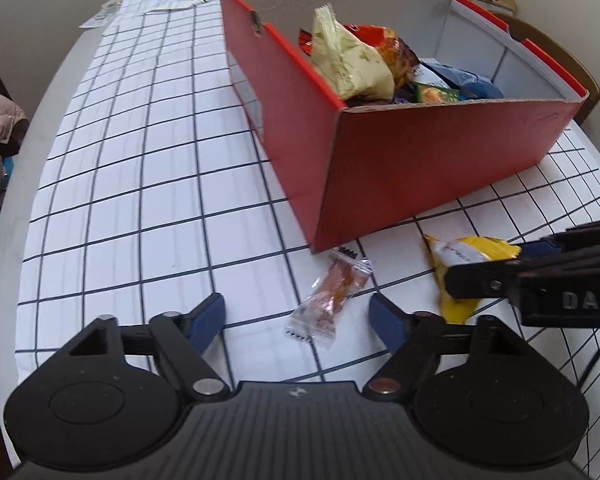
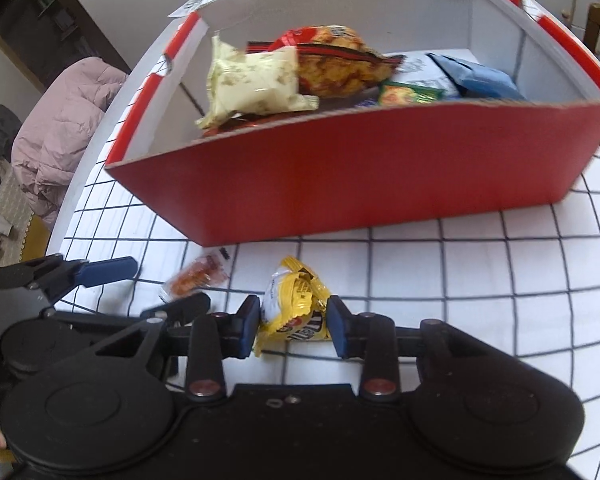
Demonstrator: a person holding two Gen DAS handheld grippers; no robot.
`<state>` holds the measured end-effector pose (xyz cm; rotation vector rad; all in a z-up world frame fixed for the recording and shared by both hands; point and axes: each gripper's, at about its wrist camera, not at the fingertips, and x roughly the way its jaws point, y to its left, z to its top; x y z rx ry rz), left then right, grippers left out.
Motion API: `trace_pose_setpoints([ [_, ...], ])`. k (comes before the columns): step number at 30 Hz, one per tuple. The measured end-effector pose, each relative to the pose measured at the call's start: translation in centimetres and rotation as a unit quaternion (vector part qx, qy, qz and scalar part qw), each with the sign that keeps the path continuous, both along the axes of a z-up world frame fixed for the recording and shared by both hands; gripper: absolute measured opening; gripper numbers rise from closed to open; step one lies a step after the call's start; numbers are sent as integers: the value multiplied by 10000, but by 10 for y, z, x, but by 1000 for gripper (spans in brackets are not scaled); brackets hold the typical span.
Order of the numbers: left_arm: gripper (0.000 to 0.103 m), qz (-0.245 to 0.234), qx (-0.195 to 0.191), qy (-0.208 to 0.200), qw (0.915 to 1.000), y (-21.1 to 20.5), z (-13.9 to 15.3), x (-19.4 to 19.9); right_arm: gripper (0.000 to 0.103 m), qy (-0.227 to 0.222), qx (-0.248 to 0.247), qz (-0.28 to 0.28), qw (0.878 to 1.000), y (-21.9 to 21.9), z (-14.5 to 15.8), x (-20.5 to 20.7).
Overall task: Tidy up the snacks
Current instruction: 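Grasp the yellow M&M's bag with the right tool while the left grasps the orange snack, then carry both snacks over the box and lower them inside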
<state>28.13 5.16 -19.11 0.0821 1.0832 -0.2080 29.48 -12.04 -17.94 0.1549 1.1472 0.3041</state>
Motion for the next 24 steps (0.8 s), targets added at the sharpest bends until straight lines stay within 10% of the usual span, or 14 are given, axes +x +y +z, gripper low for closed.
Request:
trace_pose_setpoints([
  [11,21,-306,180,-11,9994,-26,4,2,31,-1,69,-371,9993,-36,6,-16],
  [24,18,264,-213,153,9993,-20,12,-14,15,-199,243,-459,9985,-53,15,-35],
])
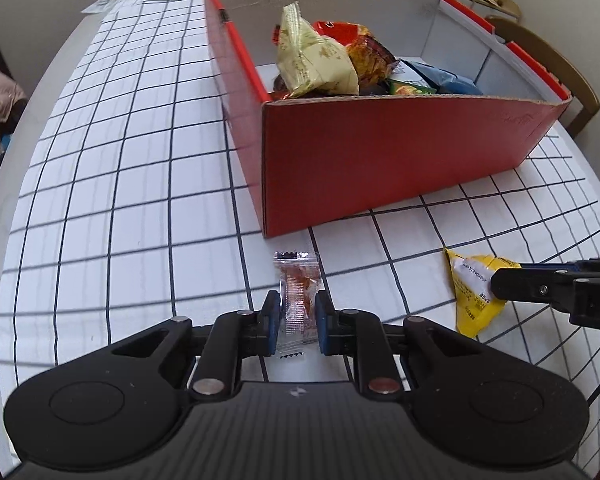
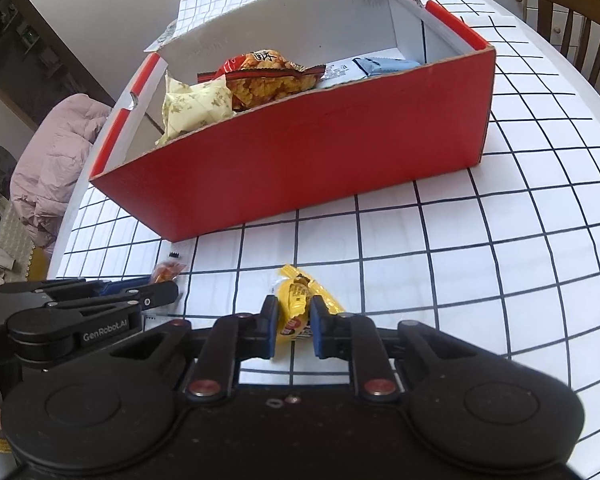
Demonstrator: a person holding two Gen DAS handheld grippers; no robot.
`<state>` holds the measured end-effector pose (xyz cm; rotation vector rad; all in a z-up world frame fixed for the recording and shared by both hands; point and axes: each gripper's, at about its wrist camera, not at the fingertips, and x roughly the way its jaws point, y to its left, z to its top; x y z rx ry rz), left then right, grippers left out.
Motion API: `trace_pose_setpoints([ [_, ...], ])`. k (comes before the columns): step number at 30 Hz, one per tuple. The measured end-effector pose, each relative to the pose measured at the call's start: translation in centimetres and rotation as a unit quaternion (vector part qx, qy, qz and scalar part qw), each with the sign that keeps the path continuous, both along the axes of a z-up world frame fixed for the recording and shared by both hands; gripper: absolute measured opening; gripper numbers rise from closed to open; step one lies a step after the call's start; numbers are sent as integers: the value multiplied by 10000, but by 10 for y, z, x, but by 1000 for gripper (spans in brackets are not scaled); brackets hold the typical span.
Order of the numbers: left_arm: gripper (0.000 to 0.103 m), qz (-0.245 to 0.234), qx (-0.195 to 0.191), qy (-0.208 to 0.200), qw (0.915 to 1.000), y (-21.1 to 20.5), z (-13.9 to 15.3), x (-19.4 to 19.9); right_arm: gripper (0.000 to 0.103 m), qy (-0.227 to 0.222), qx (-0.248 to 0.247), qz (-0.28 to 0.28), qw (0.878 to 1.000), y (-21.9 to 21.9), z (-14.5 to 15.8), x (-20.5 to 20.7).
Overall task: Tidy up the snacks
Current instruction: 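Carry both snacks over the box and lower them inside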
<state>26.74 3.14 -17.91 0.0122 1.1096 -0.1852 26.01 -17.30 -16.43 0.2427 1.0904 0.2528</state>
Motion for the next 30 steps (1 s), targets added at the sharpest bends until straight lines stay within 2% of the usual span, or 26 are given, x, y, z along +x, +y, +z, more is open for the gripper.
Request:
trace_pose_setpoints([
  [13,18,358,-327,21,9988,7,30,-37,14,-379,-35,225,9990,-4,35,-36],
  [21,18,449,-438,-225,9978,4,70,-52,14,-768,-71,379,9963,-12,73,-54],
  [30,18,457,-453,-609,9961,-10,118,-47,14,-1253,-87,533,9907,-22,115,-52],
])
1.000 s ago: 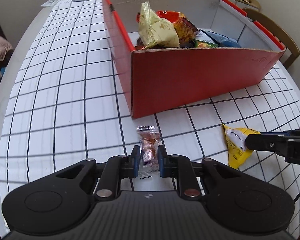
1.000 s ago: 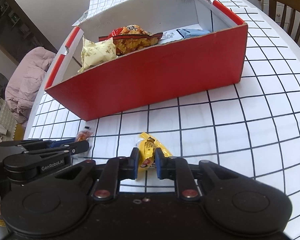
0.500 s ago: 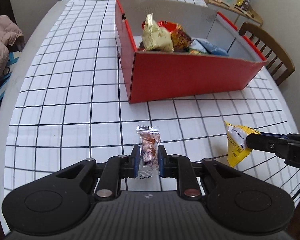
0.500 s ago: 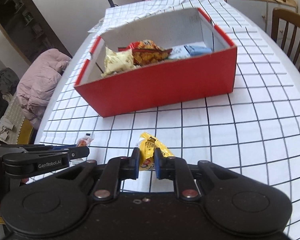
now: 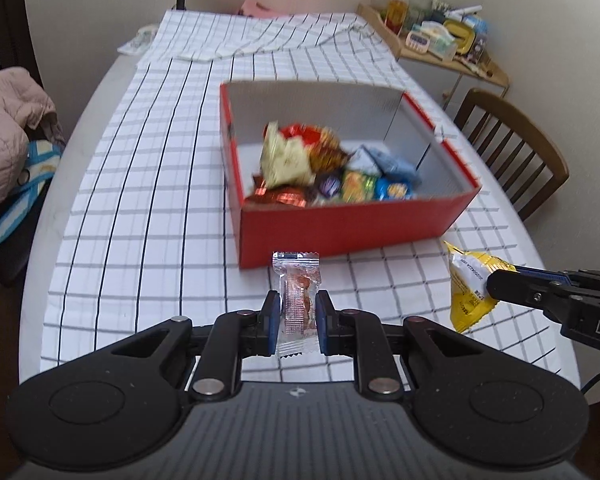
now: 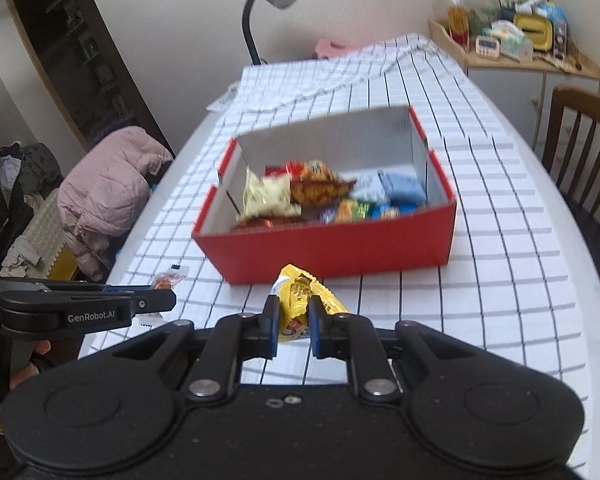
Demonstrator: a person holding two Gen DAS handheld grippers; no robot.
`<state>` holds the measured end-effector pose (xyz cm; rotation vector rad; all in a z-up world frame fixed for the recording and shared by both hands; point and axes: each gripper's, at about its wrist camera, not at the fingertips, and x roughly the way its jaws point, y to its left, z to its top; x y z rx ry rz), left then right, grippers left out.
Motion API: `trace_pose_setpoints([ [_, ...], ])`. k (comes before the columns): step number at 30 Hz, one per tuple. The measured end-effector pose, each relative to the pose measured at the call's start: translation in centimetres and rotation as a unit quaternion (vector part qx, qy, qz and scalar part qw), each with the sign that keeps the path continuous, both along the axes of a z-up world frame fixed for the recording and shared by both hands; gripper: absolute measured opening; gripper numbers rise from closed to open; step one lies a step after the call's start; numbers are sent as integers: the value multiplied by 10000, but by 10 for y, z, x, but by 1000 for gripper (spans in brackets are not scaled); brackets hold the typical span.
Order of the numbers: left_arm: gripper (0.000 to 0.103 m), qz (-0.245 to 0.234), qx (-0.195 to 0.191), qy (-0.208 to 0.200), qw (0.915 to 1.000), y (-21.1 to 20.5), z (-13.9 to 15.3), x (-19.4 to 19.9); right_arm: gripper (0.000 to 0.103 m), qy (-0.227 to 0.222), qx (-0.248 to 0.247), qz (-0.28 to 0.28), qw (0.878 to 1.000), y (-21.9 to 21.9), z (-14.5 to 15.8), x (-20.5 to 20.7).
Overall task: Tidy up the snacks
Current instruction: 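Carry both snacks over the box and lower them inside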
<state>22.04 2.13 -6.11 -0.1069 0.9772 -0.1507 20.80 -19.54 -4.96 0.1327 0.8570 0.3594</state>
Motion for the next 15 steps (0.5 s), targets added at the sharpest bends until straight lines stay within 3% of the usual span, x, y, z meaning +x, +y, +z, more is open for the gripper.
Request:
trace_pose_setpoints([
  [15,18,64,191,-408,9990,-43,44,47,14,-472,16,108,9988,-21,38,52],
])
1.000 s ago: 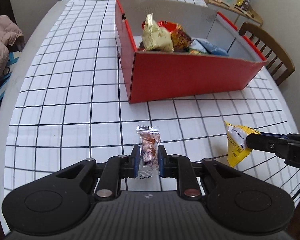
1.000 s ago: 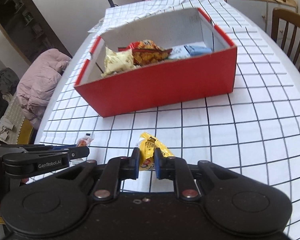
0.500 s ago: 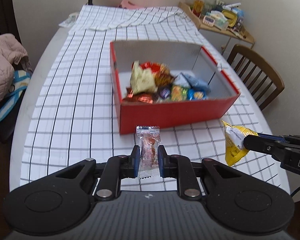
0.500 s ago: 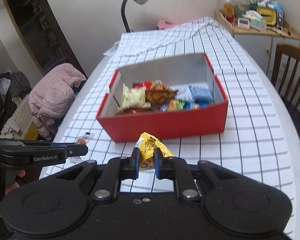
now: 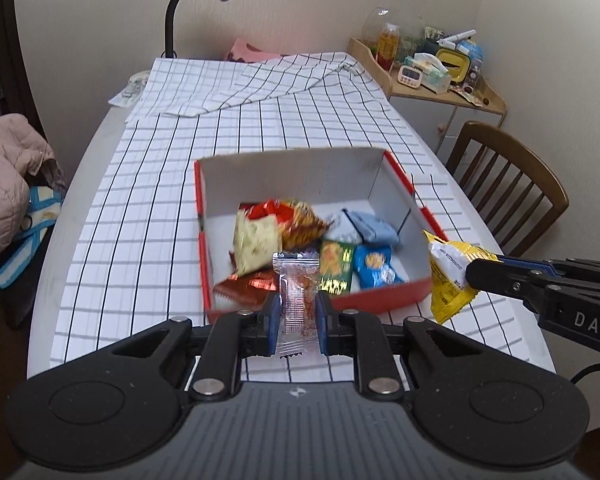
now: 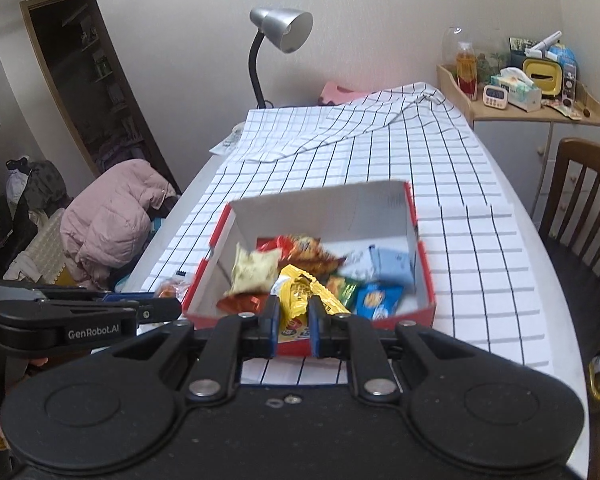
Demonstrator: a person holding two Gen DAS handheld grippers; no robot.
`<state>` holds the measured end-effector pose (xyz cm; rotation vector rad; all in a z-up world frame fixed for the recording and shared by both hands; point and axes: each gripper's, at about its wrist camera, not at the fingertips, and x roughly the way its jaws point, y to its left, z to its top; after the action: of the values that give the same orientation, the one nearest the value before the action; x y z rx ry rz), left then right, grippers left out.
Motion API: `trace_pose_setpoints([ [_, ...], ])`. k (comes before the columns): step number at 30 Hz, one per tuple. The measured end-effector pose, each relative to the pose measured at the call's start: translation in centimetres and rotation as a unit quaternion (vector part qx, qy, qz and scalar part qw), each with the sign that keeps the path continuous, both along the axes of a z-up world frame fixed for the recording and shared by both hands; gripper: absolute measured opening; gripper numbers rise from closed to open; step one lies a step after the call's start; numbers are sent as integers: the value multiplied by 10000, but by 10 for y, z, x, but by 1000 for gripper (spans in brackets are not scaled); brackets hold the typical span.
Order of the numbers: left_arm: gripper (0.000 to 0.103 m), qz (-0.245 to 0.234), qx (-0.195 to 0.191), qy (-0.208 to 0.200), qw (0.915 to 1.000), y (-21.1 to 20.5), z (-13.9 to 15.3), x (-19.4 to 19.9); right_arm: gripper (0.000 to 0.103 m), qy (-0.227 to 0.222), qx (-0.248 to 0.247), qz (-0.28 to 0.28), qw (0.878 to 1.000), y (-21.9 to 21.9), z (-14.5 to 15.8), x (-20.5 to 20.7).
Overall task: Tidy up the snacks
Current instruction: 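Carry both snacks over the box and lower them inside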
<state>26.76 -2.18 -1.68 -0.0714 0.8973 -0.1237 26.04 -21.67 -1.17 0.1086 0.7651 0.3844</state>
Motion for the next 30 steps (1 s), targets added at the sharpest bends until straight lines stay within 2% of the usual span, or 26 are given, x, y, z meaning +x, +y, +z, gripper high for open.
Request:
trace_pose_setpoints([
  [7,18,93,29,124,9999,-15,-8,35,14,44,-89,49,9999,-9,-5,39],
  [15,18,203,50,455,9987,-29,-32,76,14,276,-190,44,9994,-15,-28,82],
  [30,18,181,193,937,9952,-43,-89,115,14,775,-470,321,9954,-9,-81,122],
])
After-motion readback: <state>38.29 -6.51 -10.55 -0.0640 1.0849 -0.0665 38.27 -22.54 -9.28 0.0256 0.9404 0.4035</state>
